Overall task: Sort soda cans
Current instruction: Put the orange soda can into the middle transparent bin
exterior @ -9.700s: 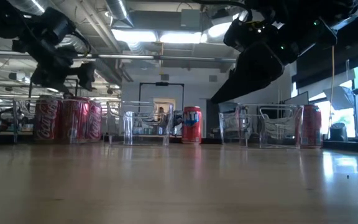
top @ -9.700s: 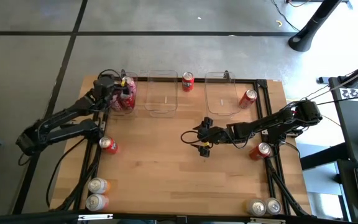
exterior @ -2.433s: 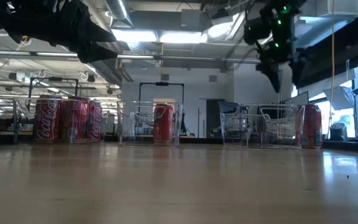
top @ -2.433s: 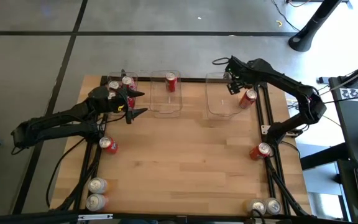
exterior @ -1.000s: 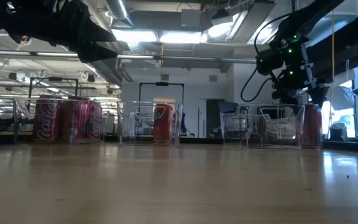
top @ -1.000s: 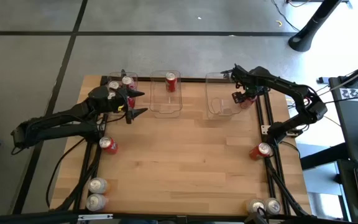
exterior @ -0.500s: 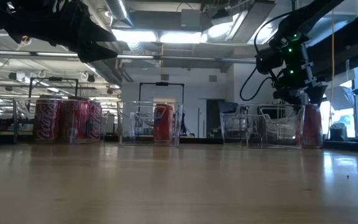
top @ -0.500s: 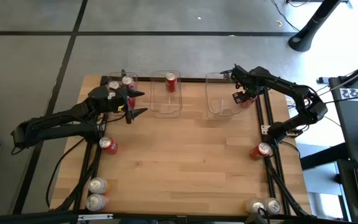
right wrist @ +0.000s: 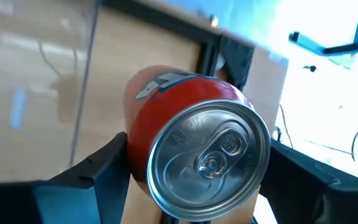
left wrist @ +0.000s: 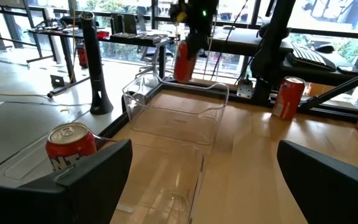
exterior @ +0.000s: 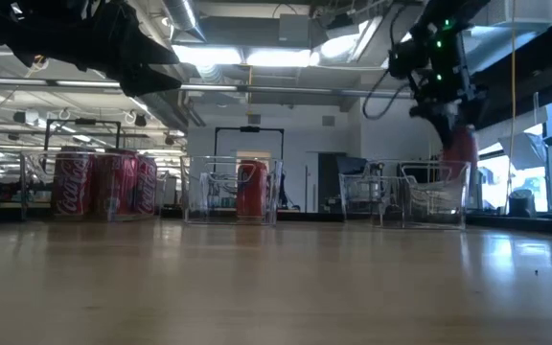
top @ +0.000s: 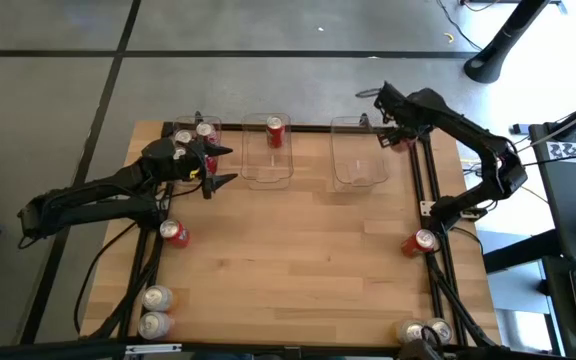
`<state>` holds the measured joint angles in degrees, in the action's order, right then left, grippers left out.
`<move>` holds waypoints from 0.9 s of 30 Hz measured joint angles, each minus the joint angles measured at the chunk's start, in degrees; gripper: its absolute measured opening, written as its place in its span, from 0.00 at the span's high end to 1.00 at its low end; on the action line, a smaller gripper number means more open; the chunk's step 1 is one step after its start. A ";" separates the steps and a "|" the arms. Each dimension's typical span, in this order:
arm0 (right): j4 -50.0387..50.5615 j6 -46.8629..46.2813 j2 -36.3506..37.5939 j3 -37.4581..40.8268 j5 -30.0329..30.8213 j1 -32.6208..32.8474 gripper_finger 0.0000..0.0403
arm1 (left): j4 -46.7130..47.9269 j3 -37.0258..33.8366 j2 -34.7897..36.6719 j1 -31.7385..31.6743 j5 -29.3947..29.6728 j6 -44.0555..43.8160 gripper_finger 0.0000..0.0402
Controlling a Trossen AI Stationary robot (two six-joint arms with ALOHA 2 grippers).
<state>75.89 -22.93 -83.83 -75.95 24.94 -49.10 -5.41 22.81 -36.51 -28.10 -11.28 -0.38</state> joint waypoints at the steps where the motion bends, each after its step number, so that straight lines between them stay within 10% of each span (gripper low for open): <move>1: 0.11 -0.41 0.02 -1.63 0.30 0.00 0.29 | 0.00 0.00 0.00 -0.01 0.01 0.00 0.03; 11: -3.93 1.18 0.13 -15.00 1.31 2.69 0.29 | -0.03 0.00 0.00 -0.02 0.01 0.00 0.03; 27: -35.74 12.96 -3.15 -15.84 -8.17 23.61 0.29 | -0.02 -0.01 -0.01 -0.01 0.01 0.00 0.03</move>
<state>40.16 -9.98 -86.98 -91.79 16.78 -25.49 -5.43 22.80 -36.52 -28.10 -11.27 -0.38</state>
